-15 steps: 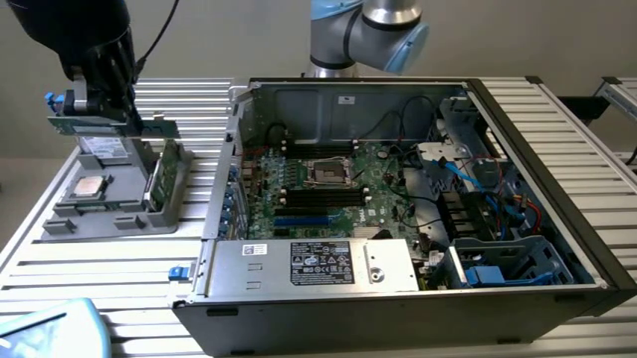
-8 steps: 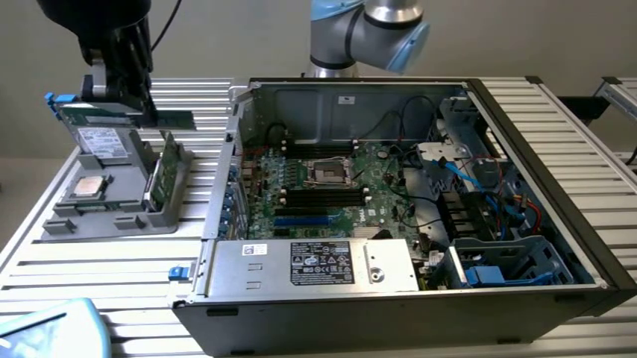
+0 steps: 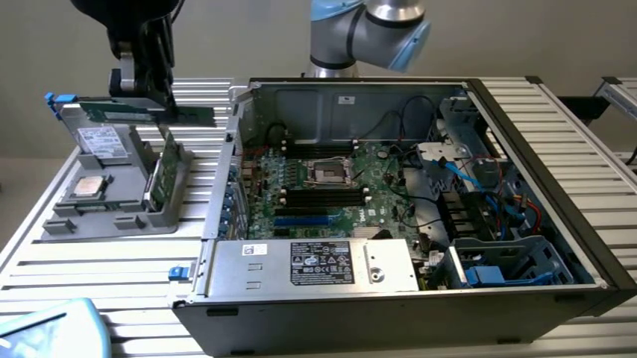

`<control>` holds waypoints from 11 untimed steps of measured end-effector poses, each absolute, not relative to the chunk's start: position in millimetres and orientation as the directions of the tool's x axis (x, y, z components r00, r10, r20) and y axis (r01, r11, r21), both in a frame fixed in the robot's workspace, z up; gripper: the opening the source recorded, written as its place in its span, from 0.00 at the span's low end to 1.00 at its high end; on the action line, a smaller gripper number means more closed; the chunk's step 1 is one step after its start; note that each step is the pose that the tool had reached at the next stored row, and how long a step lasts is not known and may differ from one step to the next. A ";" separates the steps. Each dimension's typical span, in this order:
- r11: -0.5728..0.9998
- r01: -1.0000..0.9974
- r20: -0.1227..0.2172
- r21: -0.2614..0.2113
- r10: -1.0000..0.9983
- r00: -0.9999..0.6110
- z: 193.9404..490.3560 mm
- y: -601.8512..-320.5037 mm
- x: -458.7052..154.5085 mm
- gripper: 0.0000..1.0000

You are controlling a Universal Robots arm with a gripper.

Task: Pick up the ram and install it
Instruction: 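Pick up the ram and move it above insertion slot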

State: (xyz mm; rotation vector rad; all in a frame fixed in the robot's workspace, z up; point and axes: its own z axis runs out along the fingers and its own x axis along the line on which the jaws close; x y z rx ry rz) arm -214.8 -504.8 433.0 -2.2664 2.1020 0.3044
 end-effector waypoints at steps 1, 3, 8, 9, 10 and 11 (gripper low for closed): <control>-0.084 -0.991 -0.167 0.107 -0.984 0.065 433.8 -505.6 -211.2 0.14; -0.084 -0.991 -0.168 0.108 -0.984 0.065 435.3 -507.3 -203.6 0.14; -0.084 -0.990 -0.169 0.110 -0.983 0.065 439.1 -511.6 -183.2 0.14; -0.084 -0.990 -0.170 0.110 -0.983 0.065 439.8 -512.4 -179.1 0.14; -0.084 -0.990 -0.170 0.110 -0.983 0.064 440.6 -513.4 -174.7 0.14; -0.084 -0.990 -0.170 0.111 -0.983 0.064 441.3 -514.3 -170.6 0.14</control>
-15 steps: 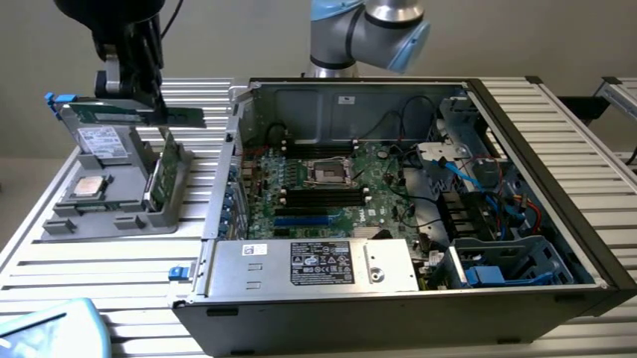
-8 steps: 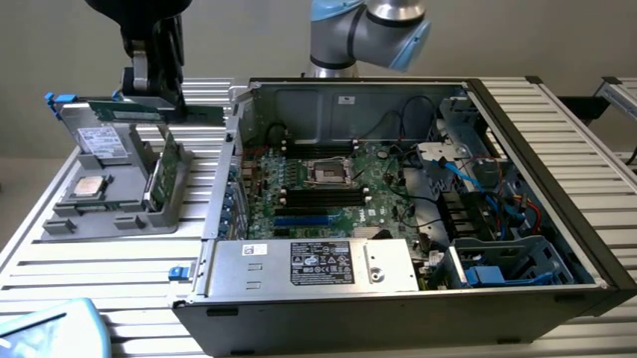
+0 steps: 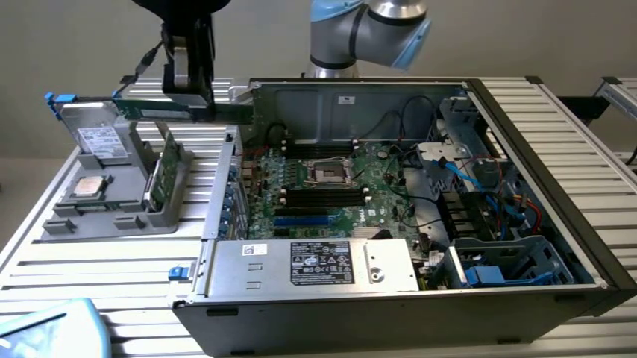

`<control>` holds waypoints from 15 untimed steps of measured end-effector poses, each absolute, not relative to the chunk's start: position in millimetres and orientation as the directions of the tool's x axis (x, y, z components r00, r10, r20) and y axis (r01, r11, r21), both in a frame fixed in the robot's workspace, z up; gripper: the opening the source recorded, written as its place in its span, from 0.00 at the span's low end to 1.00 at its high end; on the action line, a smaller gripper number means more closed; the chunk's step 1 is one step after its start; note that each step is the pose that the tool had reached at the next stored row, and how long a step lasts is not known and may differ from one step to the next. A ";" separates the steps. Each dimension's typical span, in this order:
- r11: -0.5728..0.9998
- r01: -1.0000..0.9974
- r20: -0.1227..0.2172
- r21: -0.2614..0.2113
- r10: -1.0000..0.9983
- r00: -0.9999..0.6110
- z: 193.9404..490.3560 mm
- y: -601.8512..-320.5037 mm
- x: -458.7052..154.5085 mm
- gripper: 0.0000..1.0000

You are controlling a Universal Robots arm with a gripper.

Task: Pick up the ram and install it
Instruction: 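Pick up the ram and move it above insertion slot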

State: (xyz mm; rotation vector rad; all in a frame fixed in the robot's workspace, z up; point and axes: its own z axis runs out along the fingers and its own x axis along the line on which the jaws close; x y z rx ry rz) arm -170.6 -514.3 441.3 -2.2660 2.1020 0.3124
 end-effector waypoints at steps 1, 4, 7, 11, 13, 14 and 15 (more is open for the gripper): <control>-0.084 -0.990 -0.171 0.111 -0.983 0.064 441.9 -515.1 -166.8 0.14; -0.084 -0.990 -0.171 0.112 -0.983 0.064 443.9 -517.8 -154.4 0.14; -0.084 -0.990 -0.172 0.112 -0.983 0.064 446.4 -520.3 -141.7 0.14; -0.085 -0.990 -0.174 0.112 -0.983 0.064 450.8 -523.0 -124.0 0.14; -0.085 -0.990 -0.175 0.112 -0.982 0.065 453.1 -524.0 -115.6 0.14; -0.086 -0.990 -0.175 0.112 -0.982 0.065 453.8 -524.5 -111.4 0.14; -0.086 -0.990 -0.176 0.112 -0.982 0.066 453.8 -524.7 -107.2 0.14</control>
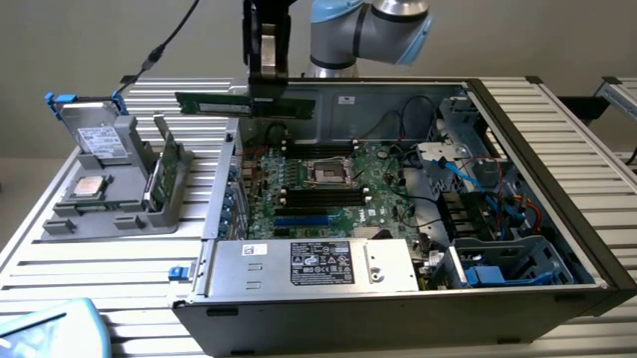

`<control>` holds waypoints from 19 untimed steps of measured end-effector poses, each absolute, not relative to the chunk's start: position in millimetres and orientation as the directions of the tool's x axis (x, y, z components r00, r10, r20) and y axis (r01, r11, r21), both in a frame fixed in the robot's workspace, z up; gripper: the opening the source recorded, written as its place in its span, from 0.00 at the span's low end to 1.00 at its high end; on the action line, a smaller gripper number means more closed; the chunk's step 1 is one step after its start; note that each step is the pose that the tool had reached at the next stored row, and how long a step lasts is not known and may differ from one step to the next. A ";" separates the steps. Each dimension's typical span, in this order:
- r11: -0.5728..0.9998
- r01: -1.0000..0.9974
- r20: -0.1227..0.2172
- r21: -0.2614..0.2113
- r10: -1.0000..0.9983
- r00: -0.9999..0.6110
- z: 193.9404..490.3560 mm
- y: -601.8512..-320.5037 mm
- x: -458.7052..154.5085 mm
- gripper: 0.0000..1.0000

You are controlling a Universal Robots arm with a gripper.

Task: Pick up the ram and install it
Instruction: 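Pick up the ram and move it above insertion slot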

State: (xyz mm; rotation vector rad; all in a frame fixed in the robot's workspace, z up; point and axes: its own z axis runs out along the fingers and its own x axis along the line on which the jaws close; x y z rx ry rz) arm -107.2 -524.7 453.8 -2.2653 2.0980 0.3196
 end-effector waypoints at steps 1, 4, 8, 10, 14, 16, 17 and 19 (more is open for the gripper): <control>-0.087 -0.990 -0.176 0.112 -0.982 0.066 453.8 -524.9 -102.6 0.14; -0.090 -0.990 -0.175 0.112 -0.982 0.069 453.3 -525.0 -89.3 0.14; -0.095 -0.989 -0.175 0.112 -0.982 0.074 450.0 -525.0 -71.7 0.14; -0.098 -0.989 -0.172 0.112 -0.982 0.077 446.4 -525.0 -63.7 0.14; -0.104 -0.988 -0.162 0.113 -0.983 0.085 439.3 -524.9 -49.6 0.14; -0.107 -0.988 -0.156 0.114 -0.984 0.088 435.6 -524.5 -43.0 0.14; -0.108 -0.988 -0.154 0.114 -0.984 0.090 433.8 -523.9 -40.0 0.14; -0.112 -0.987 -0.153 0.114 -0.984 0.094 430.4 -522.0 -35.5 0.14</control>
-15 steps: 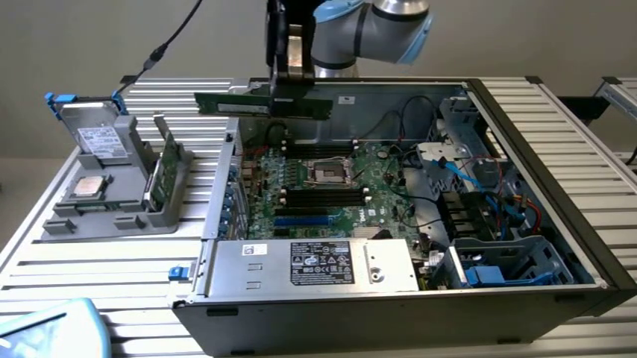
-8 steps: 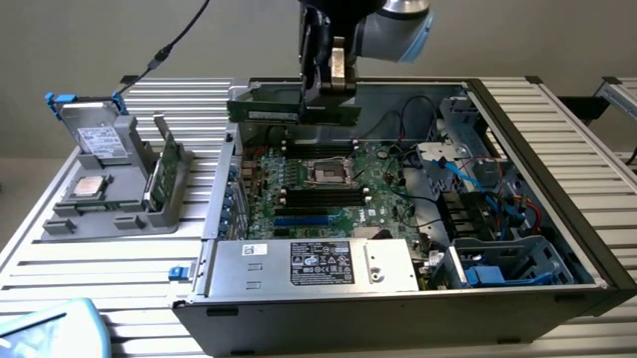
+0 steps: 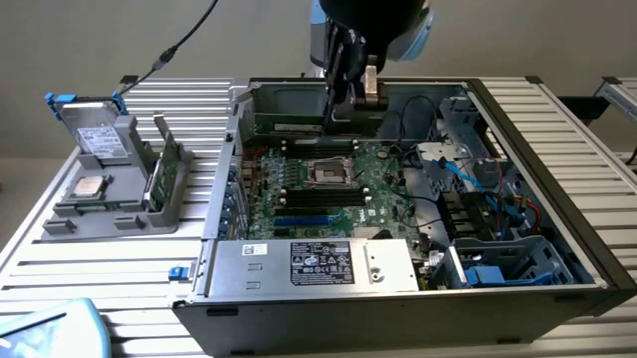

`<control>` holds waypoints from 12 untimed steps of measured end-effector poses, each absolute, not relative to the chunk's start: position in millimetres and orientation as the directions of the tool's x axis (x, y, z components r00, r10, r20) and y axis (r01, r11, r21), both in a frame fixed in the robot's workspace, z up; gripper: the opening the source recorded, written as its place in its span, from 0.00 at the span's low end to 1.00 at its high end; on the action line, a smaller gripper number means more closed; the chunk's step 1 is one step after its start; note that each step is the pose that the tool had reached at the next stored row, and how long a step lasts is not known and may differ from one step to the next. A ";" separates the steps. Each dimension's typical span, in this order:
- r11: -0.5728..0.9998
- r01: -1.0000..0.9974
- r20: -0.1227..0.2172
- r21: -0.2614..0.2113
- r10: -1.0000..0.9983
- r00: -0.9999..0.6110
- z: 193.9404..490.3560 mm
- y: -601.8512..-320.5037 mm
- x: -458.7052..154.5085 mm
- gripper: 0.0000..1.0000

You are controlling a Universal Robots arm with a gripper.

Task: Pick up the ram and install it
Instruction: 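Pick up the ram and move it above insertion slot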

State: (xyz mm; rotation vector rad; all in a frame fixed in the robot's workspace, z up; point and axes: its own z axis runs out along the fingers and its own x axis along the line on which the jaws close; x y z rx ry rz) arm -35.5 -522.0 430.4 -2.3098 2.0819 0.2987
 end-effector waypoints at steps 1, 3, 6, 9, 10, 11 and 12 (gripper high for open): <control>-0.113 -0.987 -0.153 0.114 -0.984 0.095 429.2 -521.1 -34.1 0.14; -0.116 -0.987 -0.153 0.113 -0.983 0.098 427.3 -519.2 -31.3 0.14; -0.116 -0.987 -0.153 0.109 -0.983 0.099 425.1 -516.0 -24.6 0.14; -0.116 -0.987 -0.153 0.108 -0.983 0.099 421.4 -510.5 -14.8 0.14; -0.116 -0.987 -0.153 0.108 -0.983 0.099 419.8 -507.4 -11.6 0.14; -0.116 -0.987 -0.152 0.108 -0.983 0.099 418.2 -503.9 -8.8 0.14; -0.116 -0.987 -0.152 0.108 -0.983 0.099 416.6 -500.2 -6.7 0.14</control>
